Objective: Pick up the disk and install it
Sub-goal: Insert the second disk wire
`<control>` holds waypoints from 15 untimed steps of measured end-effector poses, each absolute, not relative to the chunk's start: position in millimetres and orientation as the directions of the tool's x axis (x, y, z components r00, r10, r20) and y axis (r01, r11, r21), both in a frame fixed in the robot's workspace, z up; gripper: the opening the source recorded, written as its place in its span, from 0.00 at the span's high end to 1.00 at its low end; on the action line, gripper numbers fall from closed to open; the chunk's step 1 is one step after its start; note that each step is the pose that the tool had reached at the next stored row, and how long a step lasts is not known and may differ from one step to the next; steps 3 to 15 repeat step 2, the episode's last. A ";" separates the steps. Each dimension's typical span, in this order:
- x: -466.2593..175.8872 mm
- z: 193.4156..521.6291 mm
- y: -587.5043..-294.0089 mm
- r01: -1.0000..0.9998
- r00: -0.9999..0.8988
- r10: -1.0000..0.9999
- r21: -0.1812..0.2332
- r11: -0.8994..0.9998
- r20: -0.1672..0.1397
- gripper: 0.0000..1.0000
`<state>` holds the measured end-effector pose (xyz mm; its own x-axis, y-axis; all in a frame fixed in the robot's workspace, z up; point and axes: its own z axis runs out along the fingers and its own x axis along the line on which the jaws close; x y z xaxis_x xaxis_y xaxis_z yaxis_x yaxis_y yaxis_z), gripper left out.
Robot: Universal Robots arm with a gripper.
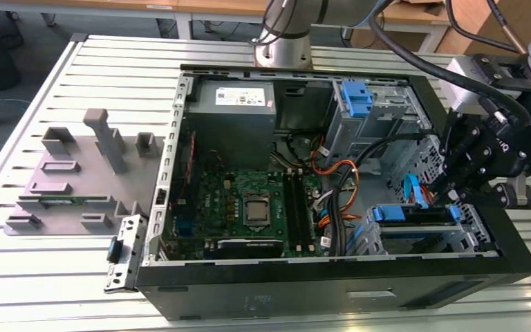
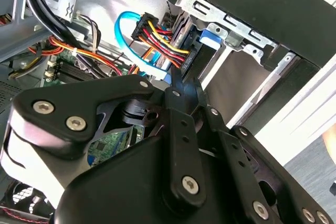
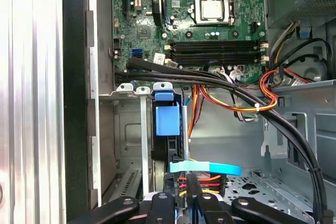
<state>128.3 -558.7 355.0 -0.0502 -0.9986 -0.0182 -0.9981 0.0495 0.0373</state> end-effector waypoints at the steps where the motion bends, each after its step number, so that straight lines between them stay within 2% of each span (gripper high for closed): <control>1: 128.3 355.0 -558.7 -0.998 -0.050 -0.999 0.037 0.049 -0.018 0.76; 15: 128.3 355.1 -558.7 -0.998 -0.050 -0.999 0.037 0.049 -0.018 0.76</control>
